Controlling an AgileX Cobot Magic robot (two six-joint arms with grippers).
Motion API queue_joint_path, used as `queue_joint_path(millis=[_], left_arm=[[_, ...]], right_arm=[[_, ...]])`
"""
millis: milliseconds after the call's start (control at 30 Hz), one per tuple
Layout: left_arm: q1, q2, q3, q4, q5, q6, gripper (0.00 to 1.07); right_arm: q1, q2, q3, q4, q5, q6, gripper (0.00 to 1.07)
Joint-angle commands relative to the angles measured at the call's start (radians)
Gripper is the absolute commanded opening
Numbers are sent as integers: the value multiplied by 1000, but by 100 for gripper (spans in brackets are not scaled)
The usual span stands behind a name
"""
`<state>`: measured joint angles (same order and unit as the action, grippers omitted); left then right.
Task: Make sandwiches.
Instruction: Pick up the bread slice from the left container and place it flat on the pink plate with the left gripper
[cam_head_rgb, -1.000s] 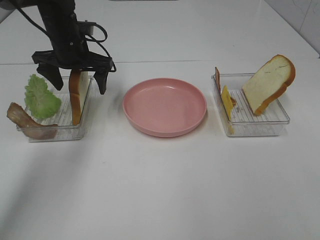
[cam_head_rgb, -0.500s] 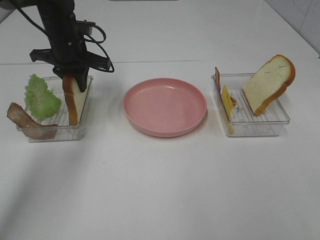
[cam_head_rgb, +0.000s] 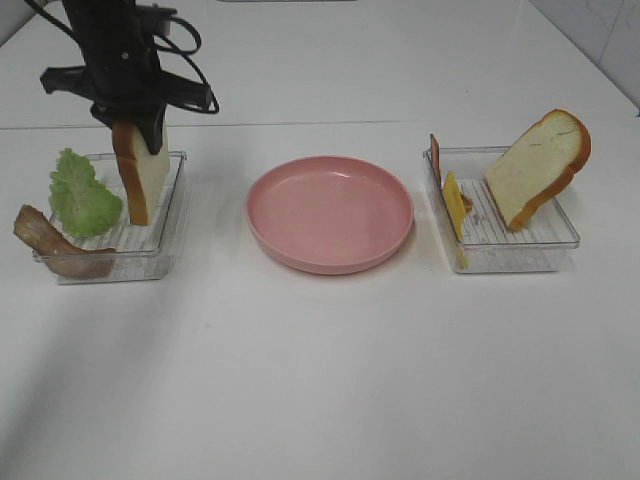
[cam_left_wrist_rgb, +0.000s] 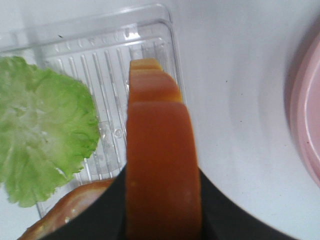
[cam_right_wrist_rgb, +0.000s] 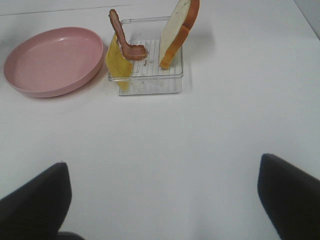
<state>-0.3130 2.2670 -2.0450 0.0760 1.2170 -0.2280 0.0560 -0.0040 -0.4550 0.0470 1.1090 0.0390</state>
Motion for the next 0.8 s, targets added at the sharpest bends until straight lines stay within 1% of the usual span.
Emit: queue_joint_path(millis=[33,67,100,133,167,200,233,267,300,333,367,400,433,467,533,567,600,633,667,700,733,767,800], left_arm=[[0,-62,-3,5,102,-11,0],[0,-103,-3,-27,101,-11,0],[0,-143,-3,-83,100,-10,0],[0,-143,-3,-83,100,-10,0],[0,-162,-3,-118,97,-4,0],[0,-162,-3,-118,97,-4,0],[0,-185,-3,-180,76,25,0],[0,-193,-3,-215,55,49,0],[0,-193,-3,-215,55,49,0],[0,-189,-3,-301,10,94,0],[0,-189,-3,-301,10,94,0],[0,-170,-3,-387,-35,124,0],[0,-154,-3,-434,-54,140,0],[0,-154,-3,-434,-54,140,0],[-3,-76,-3,-595,-108,186,0],[-3,-76,-3,-595,-108,186,0],[-6,-54,-3,-634,-122,199,0],[-6,-54,-3,-634,-122,199,0],[-13,-10,-3,-689,-146,222,0],[-20,9,-3,-713,-158,228,0],[-20,9,-3,-713,-158,228,0],[-32,40,-3,-742,-183,249,0],[-39,51,-3,-749,-194,254,0]], right_arm=[[-3,-31,3,-4,-10,-5,94],[-3,-31,3,-4,-10,-5,94],[-3,-31,3,-4,-10,-5,94],[-3,-31,3,-4,-10,-5,94],[-3,-31,3,-4,-10,-5,94],[-3,-31,3,-4,-10,-5,94],[-3,-31,3,-4,-10,-5,94],[-3,-31,3,-4,-10,-5,94],[-3,-31,3,-4,-10,-5,94],[-3,-31,3,-4,-10,-5,94],[-3,-31,3,-4,-10,-5,94],[-3,-31,3,-4,-10,-5,94],[-3,-31,3,-4,-10,-5,94],[-3,-31,3,-4,-10,-5,94],[-3,-31,3,-4,-10,-5,94],[-3,-31,3,-4,-10,-5,94],[-3,-31,3,-4,-10,-5,94],[-3,-31,3,-4,-10,-5,94],[-3,-31,3,-4,-10,-5,94],[-3,-31,3,-4,-10,-5,94],[-3,-31,3,-4,-10,-5,94],[-3,-31,3,-4,-10,-5,94],[-3,-31,3,-4,-10,-5,94]])
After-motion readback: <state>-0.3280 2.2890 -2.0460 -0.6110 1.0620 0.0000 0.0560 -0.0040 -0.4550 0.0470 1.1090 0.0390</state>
